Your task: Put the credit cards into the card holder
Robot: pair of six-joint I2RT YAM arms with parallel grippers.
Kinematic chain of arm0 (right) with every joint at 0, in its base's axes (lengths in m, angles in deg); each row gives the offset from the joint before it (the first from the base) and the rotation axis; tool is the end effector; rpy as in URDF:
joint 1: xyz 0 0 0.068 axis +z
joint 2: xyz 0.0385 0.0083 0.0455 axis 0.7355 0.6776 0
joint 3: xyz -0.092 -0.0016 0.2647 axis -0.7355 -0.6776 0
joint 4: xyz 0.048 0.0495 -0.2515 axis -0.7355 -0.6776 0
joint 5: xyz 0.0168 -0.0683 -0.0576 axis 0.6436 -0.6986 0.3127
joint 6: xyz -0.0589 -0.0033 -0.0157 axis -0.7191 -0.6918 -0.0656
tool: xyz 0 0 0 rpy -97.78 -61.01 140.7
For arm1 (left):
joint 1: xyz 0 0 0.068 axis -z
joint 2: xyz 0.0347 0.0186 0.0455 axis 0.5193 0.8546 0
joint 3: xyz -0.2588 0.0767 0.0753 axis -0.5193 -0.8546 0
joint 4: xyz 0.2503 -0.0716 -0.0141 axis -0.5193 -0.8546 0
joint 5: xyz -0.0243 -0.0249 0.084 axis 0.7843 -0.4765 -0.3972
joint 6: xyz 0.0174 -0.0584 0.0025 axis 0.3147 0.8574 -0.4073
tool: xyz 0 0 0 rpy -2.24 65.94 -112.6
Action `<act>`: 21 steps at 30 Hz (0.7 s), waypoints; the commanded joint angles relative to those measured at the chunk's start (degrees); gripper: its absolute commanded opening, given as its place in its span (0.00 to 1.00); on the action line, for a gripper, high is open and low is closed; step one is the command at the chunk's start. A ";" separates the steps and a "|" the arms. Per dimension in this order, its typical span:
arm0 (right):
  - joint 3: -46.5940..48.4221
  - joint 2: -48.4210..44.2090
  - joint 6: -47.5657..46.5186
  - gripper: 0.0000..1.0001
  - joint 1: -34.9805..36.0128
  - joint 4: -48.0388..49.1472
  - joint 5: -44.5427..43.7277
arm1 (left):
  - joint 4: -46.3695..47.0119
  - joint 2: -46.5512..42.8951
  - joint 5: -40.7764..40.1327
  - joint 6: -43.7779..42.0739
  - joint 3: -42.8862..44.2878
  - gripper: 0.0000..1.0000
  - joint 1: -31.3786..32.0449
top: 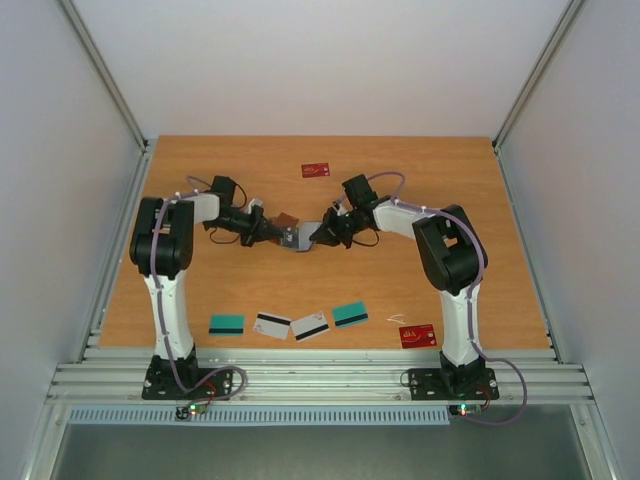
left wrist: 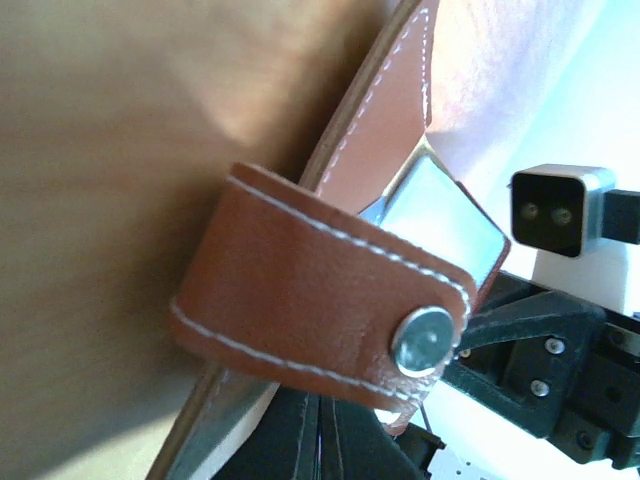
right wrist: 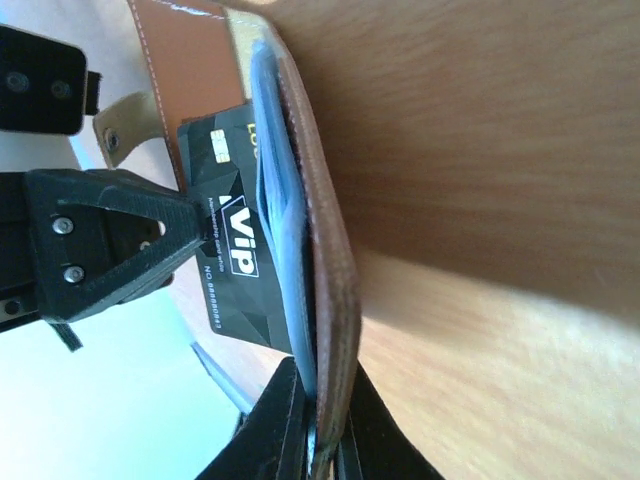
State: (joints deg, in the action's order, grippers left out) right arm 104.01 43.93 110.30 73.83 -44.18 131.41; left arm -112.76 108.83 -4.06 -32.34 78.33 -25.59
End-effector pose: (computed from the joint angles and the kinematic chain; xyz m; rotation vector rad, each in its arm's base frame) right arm 0.3749 0.2232 0.1300 -0.2416 2.6796 1.3717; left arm 0.4012 -0.0796 0.1022 0.4413 -2.5650 1.5036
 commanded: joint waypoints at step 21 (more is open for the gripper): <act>18.05 -4.74 -33.50 0.20 0.50 -57.57 -11.61 | -8.77 -6.80 -13.40 -11.70 -5.43 0.00 11.85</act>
State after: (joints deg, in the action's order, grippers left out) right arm 119.29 37.81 80.33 74.02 -98.82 120.11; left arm -121.05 100.26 -14.70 -41.80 74.33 -14.66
